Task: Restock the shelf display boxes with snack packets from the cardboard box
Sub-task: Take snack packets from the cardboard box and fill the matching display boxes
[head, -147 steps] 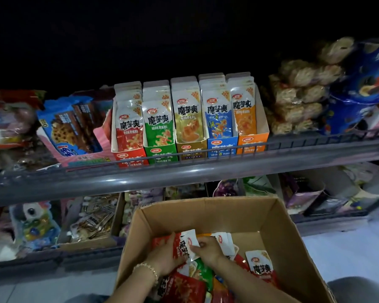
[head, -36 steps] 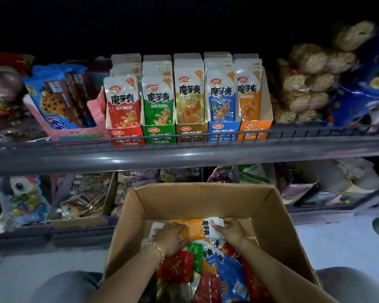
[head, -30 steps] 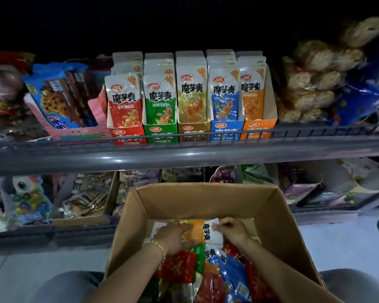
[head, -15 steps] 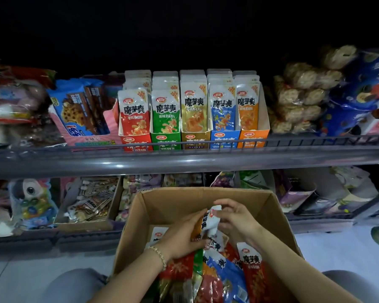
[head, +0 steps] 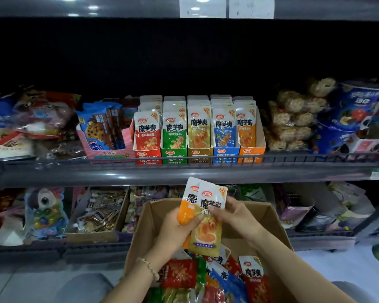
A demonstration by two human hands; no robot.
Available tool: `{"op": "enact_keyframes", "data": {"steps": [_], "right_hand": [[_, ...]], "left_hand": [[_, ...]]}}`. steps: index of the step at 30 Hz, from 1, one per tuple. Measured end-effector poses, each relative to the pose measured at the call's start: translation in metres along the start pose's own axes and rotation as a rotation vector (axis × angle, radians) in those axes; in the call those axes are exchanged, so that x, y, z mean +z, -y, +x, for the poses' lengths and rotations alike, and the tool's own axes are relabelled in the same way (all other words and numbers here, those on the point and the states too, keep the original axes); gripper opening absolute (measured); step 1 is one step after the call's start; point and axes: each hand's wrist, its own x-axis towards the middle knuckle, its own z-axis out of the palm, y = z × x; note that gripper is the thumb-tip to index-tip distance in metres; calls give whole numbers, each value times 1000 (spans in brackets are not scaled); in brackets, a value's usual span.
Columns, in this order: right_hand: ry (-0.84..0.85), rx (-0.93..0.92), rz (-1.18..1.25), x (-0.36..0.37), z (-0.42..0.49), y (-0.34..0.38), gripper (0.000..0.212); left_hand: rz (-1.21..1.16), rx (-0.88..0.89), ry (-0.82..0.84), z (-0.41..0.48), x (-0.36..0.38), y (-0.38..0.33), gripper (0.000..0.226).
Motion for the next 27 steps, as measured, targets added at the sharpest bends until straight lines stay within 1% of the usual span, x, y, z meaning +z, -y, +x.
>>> {"op": "enact_keyframes", "data": {"steps": [2,4,7,9,10,11,13,15,18,22,25,27], "right_hand": [[-1,-33,71,7,-4,5,23],[-44,-65,121,10,-3,10,25],[-119,-127,155,4,0,16,41],[-132,-178,172,-4,2,22,57],[-130,-205,166,-7,3,27,65],[-132,-231,148,-11,5,33,68],[-146,-280,110,-17,12,47,66],[-153,-321,70,-22,22,65,61],[-166,-397,40,-25,42,98,57],[-254,-511,-1,-29,83,140,55],[-323,-551,14,-25,117,162,52],[-316,-593,60,-21,141,172,52]], "left_hand": [[-76,-10,-52,-4,-2,-10,21],[-120,-11,-84,-7,-6,-18,31],[-47,-12,-148,-8,-16,-26,52],[-87,-5,-137,-3,-23,-25,65],[-110,5,-148,-2,-26,-28,64],[-122,13,-149,2,-29,-29,57],[-116,11,-151,10,-32,-39,44],[-163,19,-154,19,-33,-54,28],[-158,34,-160,34,-35,-75,15],[-144,89,-157,53,-41,-98,15],[-152,113,-188,65,-48,-106,19],[-150,124,-192,72,-52,-107,21]]}}
